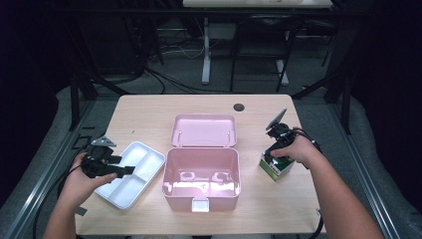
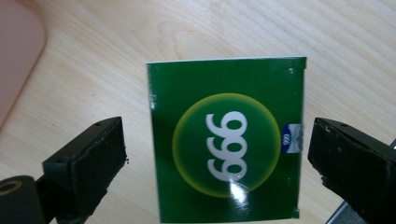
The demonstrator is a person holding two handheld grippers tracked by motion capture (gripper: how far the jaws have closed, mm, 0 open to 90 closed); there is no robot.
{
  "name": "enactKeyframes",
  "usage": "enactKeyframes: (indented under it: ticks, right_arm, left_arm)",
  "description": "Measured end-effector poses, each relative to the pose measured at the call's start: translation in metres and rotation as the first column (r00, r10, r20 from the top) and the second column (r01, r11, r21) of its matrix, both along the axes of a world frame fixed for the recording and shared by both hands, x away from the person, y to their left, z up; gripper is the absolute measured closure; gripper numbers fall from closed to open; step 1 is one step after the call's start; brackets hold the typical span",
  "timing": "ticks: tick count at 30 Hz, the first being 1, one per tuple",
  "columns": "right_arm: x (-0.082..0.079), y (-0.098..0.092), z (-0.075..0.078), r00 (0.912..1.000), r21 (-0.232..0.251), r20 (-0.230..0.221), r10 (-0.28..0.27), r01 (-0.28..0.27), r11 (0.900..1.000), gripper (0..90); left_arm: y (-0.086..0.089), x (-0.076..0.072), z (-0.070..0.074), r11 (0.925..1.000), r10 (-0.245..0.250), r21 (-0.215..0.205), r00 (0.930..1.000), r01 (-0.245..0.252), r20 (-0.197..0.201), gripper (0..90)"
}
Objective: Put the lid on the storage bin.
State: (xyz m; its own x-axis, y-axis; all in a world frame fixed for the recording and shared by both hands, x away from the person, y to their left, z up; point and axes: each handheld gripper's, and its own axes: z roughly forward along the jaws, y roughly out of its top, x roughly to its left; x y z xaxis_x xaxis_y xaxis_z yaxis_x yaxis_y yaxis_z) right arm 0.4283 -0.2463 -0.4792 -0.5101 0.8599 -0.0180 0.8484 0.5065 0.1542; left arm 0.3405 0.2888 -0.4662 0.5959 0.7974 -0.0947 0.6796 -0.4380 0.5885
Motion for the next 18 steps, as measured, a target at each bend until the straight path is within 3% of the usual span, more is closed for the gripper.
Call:
enactKeyframes:
  ticks: [18]
  right_arm:
    - [0.0017,-0.0039,-0.0098,0.9990,-0.011,-0.041,0.021,-0.022,1.000,8.8]
  left_arm:
    - [-0.0025,0.0007,-0.0015,1.0000,-0.006,0.005,1.0000,0.006,-0.006,30.8]
